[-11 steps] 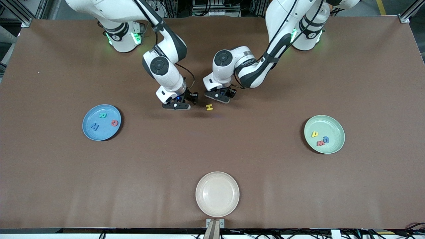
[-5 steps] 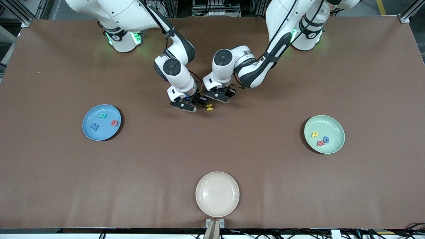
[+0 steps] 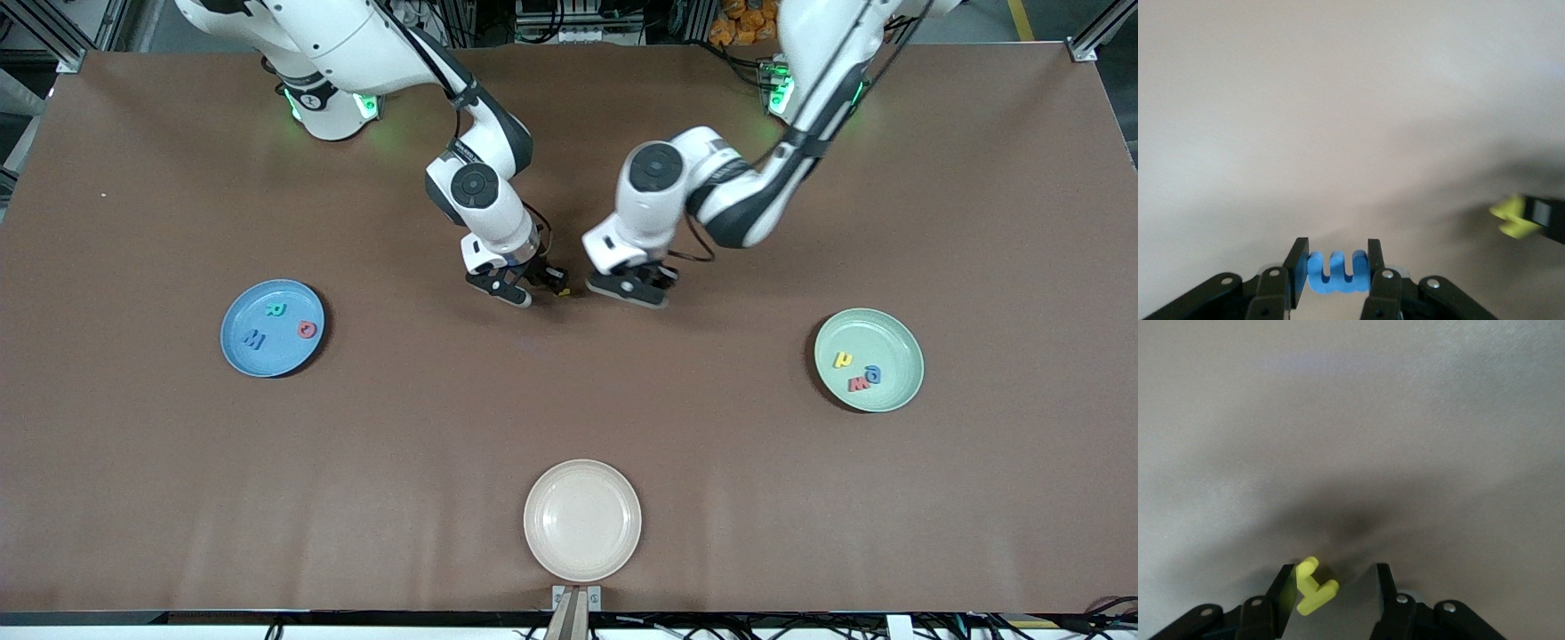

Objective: Sort uppercase to blue plate, lowercase to green plate
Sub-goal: 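Lower the blue m onto the green plate while the right gripper lifts H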

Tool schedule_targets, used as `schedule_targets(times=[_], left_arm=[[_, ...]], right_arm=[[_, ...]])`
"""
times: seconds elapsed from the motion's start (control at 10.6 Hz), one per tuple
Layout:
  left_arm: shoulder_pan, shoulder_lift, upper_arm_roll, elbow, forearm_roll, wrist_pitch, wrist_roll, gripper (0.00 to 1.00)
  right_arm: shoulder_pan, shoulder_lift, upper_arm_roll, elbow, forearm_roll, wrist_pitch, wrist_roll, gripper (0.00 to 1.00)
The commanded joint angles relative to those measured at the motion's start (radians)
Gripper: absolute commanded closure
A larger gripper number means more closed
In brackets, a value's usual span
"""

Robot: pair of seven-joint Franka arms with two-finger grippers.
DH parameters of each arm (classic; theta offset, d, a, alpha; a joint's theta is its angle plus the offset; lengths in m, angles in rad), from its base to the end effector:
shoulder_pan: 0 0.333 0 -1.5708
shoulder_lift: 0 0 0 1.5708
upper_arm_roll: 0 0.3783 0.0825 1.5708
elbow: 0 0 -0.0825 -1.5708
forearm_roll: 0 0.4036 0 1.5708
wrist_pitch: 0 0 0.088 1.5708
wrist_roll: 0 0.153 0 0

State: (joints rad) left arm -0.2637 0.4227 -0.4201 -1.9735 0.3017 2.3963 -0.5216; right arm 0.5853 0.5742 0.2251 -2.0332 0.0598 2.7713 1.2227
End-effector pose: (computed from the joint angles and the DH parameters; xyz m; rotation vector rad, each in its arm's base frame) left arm 0.5233 -0.3964 0.2723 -3.0880 0.5355 -0.1018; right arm 0.4623 0.4782 0.1725 -2.8217 0.7386 0.0455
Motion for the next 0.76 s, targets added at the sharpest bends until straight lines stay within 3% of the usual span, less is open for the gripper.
schedule_targets(times=[0.0,0.28,0.47,0.66], left_arm=[[0.153,-0.048,-0.017,-0.019,-0.009,-0.028,0.153,1.00],[0.276,-0.053,0.029,-0.018,-0.010,-0.037,0.181,1.00],[0.300,-0.045,0.097,-0.010,-0.009,-0.037,0.231,1.00],[0.301,-0.042,0.176,-0.010,-0.009,-0.037,0.308,1.00]], right_arm=[[0.036,0.036,-0.010,0.077,-0.020,-0.050,0.069,0.44],[0.059,0.055,-0.033,0.134,-0.063,-0.134,0.102,0.44],[0.077,0.085,-0.032,0.189,-0.257,-0.215,0.257,0.45],[0.079,0.098,-0.032,0.206,-0.305,-0.233,0.320,0.46]])
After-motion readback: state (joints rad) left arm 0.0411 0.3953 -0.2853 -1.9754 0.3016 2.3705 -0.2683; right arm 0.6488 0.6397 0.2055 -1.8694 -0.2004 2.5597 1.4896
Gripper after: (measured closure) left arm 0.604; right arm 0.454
